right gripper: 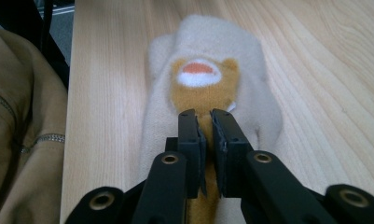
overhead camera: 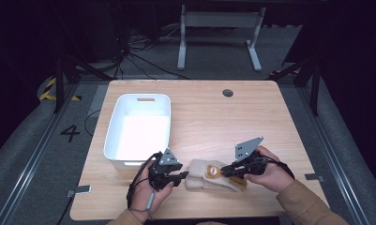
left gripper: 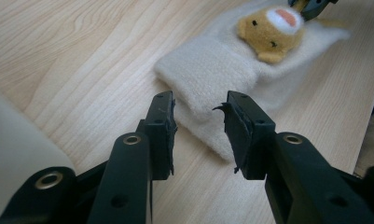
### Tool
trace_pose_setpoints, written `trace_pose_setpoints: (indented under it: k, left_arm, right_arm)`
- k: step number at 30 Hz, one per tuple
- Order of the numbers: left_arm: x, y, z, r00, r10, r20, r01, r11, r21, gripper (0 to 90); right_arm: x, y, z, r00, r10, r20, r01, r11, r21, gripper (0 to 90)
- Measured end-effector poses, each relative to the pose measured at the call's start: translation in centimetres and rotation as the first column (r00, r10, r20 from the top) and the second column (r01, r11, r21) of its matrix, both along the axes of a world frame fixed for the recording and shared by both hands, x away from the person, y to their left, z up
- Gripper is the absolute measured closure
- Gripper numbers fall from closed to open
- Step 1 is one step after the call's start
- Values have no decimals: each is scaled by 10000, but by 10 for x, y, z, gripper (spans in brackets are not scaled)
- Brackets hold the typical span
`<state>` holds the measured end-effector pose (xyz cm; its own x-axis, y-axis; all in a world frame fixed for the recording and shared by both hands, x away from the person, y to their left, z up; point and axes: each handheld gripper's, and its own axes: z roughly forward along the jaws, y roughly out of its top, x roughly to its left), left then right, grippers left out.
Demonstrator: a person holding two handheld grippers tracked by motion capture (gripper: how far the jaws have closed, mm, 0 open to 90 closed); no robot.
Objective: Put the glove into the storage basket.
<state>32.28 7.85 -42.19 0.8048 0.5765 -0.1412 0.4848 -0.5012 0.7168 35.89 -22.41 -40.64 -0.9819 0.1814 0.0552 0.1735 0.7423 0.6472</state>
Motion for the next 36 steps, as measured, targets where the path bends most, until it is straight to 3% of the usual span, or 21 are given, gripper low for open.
trace_pose_setpoints:
  k: [6,9,15,18,23,31,36]
  left_arm:
    - [-1,-3,-2,10000,-77,-48,78,9999,110,641]
    - [0,-3,-2,9999,-81,-68,82,9997,209,643]
    - [-1,-5,-4,9998,-198,-68,200,9996,191,674]
    - [-1,-6,-5,9997,-252,-47,253,9995,198,681]
    - [1,-8,-7,9984,-437,-354,446,9987,261,672]
    - [0,-12,-11,9959,-665,-611,686,9971,340,646]
    - [2,-13,-15,9939,-726,-830,768,9959,484,638]
  right_arm:
    - [-1,0,-5,9999,-111,-76,110,9999,-112,738]
    - [-3,-2,-4,9997,-240,-7,240,9997,47,656]
    - [-6,-14,-1,9970,-771,15,770,9964,353,606]
    - [-8,-23,-1,9919,-1271,2,1270,9914,308,606]
    - [-14,-40,-7,9810,-1934,-170,1936,9810,134,605]
    - [-23,-62,-21,9640,-2637,-327,2627,9643,-329,589]
    - [-27,-69,-27,9583,-2819,-475,2796,9588,-497,620]
